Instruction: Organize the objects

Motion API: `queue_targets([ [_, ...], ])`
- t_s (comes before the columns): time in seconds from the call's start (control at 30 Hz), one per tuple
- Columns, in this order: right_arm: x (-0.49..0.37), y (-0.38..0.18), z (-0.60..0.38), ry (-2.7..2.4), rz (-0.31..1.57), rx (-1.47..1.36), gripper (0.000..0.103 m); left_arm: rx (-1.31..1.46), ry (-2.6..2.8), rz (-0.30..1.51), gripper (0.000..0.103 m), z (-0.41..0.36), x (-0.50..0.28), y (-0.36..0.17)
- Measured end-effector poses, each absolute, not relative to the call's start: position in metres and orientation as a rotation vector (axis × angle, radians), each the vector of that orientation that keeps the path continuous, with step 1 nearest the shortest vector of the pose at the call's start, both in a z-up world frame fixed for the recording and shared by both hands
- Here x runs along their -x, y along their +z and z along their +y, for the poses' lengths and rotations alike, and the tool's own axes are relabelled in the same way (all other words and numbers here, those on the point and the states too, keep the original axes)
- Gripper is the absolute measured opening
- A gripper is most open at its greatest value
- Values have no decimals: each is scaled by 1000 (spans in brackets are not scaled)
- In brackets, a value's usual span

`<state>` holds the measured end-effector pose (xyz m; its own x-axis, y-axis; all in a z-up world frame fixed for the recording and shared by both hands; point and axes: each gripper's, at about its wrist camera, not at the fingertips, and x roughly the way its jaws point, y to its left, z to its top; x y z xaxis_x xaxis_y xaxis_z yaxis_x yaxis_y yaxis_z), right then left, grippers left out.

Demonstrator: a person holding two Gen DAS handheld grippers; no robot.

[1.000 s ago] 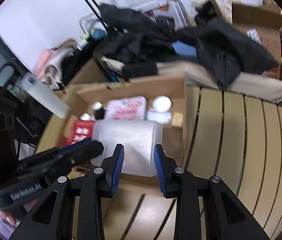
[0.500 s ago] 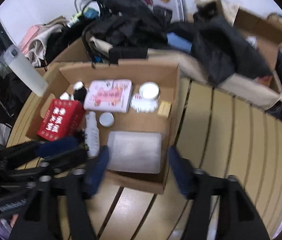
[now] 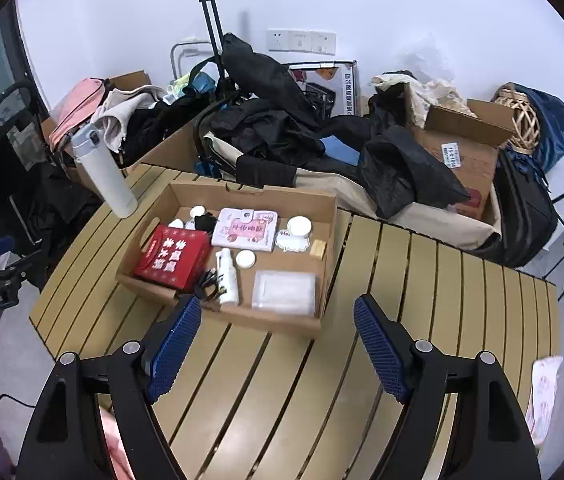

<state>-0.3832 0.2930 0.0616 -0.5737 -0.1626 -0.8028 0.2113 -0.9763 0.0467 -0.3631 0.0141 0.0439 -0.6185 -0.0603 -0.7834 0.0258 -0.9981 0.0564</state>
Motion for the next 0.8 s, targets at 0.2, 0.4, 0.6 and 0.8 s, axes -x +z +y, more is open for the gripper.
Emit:
queue_targets([
  [0.2,341,78,295,-2633,93,-1287,82,-1300,-2824,-54,100,13,330,65],
  [0.4,287,104,295,-2674,98,-1185,82,-1187,-2916,-33,103,13,269,95],
  [0.6,203,117,290,-2687,108,-1055,82,-1087,-2978,-119,103,20,179,99],
  [0.8,102,105,280,-2684,101,-913,82,-958,-3025,-171,103,15,85,89],
])
